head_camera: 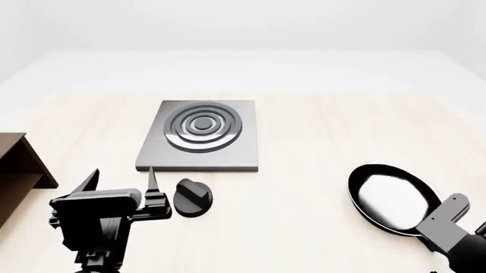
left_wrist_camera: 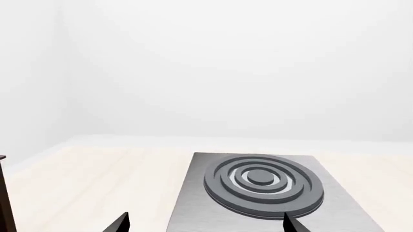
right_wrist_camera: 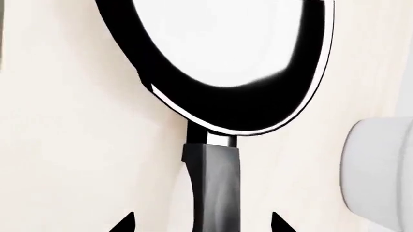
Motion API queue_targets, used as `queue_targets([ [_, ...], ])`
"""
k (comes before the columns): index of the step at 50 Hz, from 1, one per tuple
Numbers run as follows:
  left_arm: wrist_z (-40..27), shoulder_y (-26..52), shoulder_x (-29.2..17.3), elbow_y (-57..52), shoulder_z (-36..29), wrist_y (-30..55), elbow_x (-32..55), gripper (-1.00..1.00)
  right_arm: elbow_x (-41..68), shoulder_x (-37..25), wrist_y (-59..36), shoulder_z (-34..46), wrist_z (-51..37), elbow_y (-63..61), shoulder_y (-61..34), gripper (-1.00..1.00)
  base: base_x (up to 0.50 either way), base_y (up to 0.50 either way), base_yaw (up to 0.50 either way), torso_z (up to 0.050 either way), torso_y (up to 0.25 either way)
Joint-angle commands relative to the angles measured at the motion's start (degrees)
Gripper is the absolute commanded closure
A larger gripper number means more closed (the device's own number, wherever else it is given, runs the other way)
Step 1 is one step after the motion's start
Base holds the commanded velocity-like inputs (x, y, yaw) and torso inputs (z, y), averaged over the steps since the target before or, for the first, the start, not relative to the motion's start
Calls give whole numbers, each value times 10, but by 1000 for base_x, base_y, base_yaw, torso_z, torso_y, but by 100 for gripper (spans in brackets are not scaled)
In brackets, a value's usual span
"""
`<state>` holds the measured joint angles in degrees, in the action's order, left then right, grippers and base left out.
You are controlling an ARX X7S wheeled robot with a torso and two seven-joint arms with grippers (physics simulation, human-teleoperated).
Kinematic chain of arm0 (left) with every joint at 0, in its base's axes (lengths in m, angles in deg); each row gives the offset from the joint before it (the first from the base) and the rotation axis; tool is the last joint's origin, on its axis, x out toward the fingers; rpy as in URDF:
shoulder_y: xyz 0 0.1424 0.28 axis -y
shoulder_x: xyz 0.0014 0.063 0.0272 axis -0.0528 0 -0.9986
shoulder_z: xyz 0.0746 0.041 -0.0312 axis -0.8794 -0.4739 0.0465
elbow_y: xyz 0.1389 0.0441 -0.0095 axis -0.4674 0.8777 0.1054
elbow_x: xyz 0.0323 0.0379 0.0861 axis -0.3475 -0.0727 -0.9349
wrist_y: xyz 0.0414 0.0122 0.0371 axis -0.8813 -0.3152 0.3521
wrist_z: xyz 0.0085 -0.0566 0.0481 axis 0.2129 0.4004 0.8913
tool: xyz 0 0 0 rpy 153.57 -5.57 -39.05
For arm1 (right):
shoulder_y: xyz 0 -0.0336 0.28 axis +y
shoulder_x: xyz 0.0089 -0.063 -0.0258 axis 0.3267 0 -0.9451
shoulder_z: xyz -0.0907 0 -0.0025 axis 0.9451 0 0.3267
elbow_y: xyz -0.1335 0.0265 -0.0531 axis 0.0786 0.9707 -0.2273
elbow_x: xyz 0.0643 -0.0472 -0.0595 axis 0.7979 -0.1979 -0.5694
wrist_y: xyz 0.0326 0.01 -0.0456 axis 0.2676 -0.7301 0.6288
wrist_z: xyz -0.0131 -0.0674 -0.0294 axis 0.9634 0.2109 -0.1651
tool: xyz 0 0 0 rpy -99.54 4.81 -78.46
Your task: Turn on the stove and put the frying pan on it.
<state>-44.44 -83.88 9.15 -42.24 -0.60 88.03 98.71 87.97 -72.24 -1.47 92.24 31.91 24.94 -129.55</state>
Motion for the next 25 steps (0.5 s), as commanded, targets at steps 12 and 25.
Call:
queue_targets([
  [12,-4,3,-4,-3,-6,2,0,-100,0,5,34,-1,-17,50,26,-100,0,0,0,0,0],
  [25,-7,4,-6,-2,-8,1,0,-100,-12,24,52,1,-18,74,34,-100,1,0,0,0,0],
])
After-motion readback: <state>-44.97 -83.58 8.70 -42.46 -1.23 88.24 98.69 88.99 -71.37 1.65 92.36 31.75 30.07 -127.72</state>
